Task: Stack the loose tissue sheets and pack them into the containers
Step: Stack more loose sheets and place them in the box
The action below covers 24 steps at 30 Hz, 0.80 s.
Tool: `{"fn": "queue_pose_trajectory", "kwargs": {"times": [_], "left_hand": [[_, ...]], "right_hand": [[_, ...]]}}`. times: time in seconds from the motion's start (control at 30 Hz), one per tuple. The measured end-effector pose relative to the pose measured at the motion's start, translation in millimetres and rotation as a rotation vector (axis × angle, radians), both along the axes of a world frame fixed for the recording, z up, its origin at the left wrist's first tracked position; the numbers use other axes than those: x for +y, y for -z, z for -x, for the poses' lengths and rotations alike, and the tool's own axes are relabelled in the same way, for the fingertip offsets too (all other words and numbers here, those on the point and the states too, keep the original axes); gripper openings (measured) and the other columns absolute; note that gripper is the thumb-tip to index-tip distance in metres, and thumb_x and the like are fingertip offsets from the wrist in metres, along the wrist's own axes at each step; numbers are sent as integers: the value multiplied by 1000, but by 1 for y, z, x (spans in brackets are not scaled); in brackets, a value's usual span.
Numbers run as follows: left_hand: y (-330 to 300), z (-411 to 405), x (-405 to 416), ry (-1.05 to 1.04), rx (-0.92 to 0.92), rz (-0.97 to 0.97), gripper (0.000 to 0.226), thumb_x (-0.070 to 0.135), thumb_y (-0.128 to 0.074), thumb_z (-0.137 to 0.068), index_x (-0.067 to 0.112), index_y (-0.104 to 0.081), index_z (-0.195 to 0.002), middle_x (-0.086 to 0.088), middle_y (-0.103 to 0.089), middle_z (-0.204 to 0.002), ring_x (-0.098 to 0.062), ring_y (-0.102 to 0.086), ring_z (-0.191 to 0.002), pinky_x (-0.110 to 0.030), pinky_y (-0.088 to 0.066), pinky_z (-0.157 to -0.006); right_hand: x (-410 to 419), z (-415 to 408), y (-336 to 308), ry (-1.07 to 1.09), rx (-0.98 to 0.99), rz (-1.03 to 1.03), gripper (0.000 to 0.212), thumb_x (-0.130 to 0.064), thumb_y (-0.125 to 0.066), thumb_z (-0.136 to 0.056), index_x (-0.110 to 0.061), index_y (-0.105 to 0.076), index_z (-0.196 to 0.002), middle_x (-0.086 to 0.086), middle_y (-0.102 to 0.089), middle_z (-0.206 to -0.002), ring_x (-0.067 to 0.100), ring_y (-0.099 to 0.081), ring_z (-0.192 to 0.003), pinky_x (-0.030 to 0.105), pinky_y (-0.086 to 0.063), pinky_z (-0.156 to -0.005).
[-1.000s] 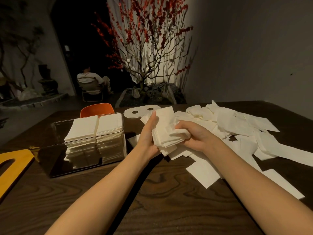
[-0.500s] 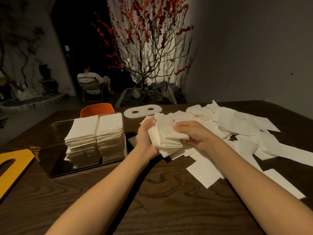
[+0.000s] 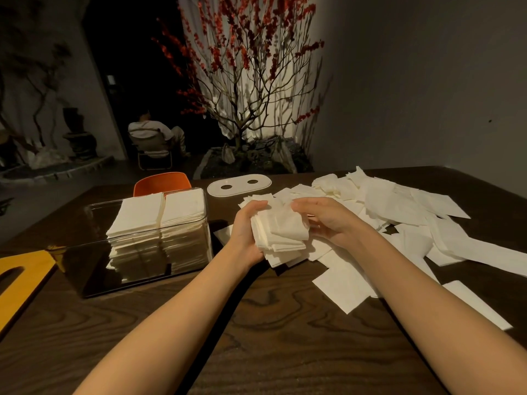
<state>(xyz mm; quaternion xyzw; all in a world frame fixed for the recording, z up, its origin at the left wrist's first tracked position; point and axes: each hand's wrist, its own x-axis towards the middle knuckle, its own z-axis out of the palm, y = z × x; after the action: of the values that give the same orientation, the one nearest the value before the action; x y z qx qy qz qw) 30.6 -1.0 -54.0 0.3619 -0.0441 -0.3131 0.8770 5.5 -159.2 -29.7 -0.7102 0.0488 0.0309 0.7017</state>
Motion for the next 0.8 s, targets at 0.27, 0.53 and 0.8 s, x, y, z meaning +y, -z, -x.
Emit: {"fn": "queue_pose_trajectory", "kwargs": {"times": [0.27, 0.53, 0.8], "left_hand": [[1, -1, -5, 103, -47, -210, 53, 49, -66, -76, 22, -57, -120, -11, -65, -99, -25, -64, -89, -40, -53, -79], [1, 5, -9, 113, -118, -227, 49, 36, -69, -72, 21, -57, -117, -13, -69, -87, -26, -70, -75, -37, -59, -66], [-3, 9, -9, -87, -150, -131, 30, 22, -61, -78, 11, -59, -106, -13, -65, -89, -25, -61, -83, -42, -48, -85]], "right_hand": [[3, 3, 1, -16, -105, 109, 15, -29, -68, -88, -25, -74, -101, -7, -62, -109, 18, -54, -103, 35, -51, -79], [10, 4, 3, 50, -214, 189, 10, -29, -63, -92, -32, -70, -97, -10, -65, -97, 14, -62, -91, 25, -55, -66], [15, 6, 0, 48, -114, 172, 32, -35, -49, -99, -13, -60, -119, 0, -61, -100, 10, -58, -86, 18, -48, -69]]}}
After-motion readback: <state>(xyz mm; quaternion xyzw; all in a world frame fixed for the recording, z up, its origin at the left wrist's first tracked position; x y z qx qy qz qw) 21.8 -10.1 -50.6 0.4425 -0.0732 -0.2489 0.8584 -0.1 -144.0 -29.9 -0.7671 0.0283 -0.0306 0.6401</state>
